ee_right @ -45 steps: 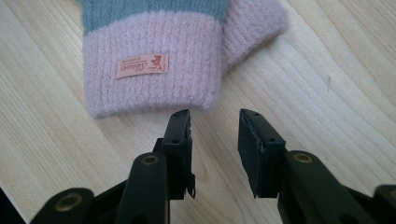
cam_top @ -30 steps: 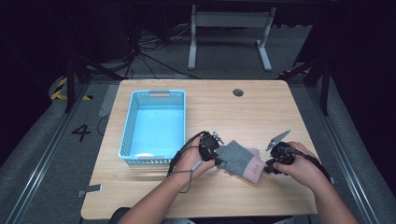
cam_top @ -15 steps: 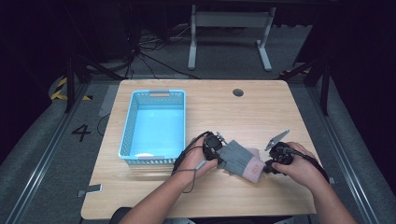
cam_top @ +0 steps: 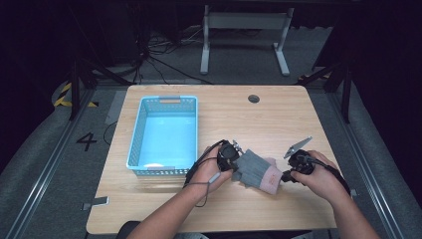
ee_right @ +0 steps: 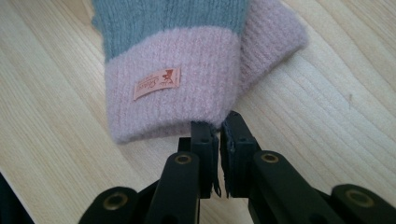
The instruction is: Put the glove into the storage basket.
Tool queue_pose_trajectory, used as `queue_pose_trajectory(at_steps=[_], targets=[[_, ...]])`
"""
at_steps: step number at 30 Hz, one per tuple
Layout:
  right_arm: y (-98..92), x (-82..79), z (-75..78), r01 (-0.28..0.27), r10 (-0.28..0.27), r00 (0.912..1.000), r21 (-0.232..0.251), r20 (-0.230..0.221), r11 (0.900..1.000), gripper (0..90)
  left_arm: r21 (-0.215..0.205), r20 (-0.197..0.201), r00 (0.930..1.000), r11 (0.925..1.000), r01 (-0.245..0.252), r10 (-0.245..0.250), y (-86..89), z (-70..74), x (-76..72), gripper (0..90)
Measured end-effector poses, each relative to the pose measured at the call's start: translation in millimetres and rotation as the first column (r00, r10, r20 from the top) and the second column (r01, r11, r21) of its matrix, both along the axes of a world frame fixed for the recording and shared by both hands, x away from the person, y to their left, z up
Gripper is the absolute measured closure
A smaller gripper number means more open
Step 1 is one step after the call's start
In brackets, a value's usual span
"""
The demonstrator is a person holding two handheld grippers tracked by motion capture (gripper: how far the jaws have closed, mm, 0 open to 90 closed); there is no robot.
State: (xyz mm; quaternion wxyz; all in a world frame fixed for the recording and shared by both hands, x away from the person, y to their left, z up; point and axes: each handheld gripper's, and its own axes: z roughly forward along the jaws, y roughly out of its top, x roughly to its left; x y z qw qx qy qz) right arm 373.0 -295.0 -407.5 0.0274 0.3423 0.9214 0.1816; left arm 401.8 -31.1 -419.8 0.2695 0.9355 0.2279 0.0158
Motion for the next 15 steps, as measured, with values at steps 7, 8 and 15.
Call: queue_pose_trajectory(at_steps=[7,8,15], targets=[[-2.8,-2.7,8.1,0.022,-0.022,0.9997,0.025,0.006,0.999,85.3,-0.021,0.013,0.9999,0.9997,0.012,-0.011,3.5,10.9,-8.7,88.8],[-4.6,-3.4,12.0,0.031,-0.031,0.9994,0.036,0.017,0.999,85.4,-0.030,0.021,0.9997,0.9994,0.016,-0.015,5.1,15.2,-11.3,88.8],[-9.8,-2.4,22.6,0.048,-0.053,0.9962,0.079,0.069,0.996,85.8,-0.052,0.032,0.9994,0.9985,0.015,-0.014,10.5,25.3,-18.0,88.8]])
